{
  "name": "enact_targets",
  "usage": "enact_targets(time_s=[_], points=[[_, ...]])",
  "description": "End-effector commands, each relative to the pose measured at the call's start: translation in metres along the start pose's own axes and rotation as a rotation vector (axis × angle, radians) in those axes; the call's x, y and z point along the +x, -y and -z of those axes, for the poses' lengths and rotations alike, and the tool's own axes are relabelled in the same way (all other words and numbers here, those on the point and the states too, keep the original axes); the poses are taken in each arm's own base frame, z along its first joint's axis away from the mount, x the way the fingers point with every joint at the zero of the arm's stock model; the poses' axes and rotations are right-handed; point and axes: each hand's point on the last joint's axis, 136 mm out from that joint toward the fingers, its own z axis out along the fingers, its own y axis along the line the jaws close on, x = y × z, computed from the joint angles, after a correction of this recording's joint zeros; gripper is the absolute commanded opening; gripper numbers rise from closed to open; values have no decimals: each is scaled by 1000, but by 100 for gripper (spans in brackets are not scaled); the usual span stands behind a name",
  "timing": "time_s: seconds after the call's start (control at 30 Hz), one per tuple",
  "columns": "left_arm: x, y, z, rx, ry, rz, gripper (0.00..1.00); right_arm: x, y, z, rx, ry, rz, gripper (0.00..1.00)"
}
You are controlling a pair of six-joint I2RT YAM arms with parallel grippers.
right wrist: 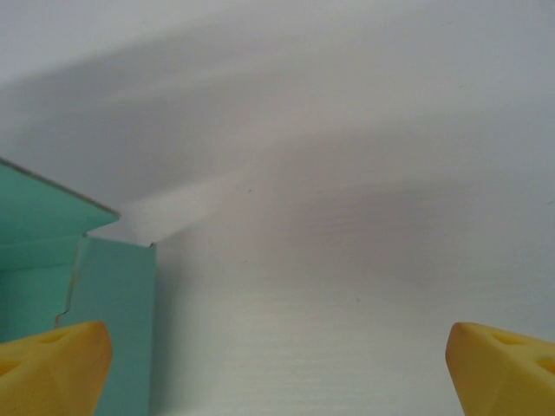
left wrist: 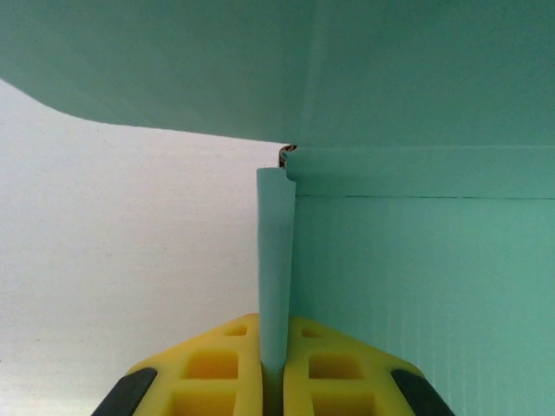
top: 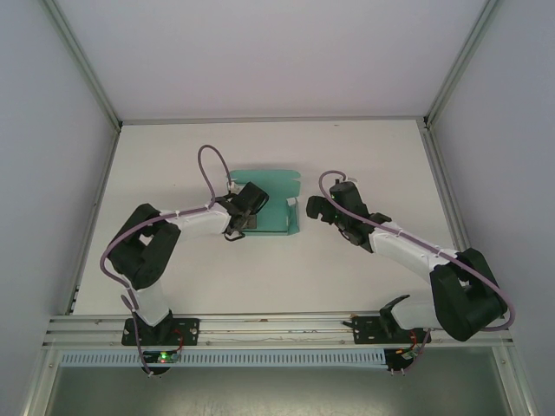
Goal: Assemble paper box
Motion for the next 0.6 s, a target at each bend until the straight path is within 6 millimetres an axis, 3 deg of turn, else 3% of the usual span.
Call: enact_targets(time_s=[0.0,0.1,0.27,0.43,0.57], points=[[-39,5,31,23,169,13,0,3,-2,7,-66,-26,-15,98],[-62,9,58,93,294,28,0,5,-6,10,-170,-45,-54,92],[-87,13,90,145,418,-1,0,-16,-50,26,-469,-24,-48,87],[-93,14,96,141,438,-21,0,-45,-85,43,-629,37,4,84],[-93,12,95,124,440,-26,0,-47,-105,50,-742,21,13,76]])
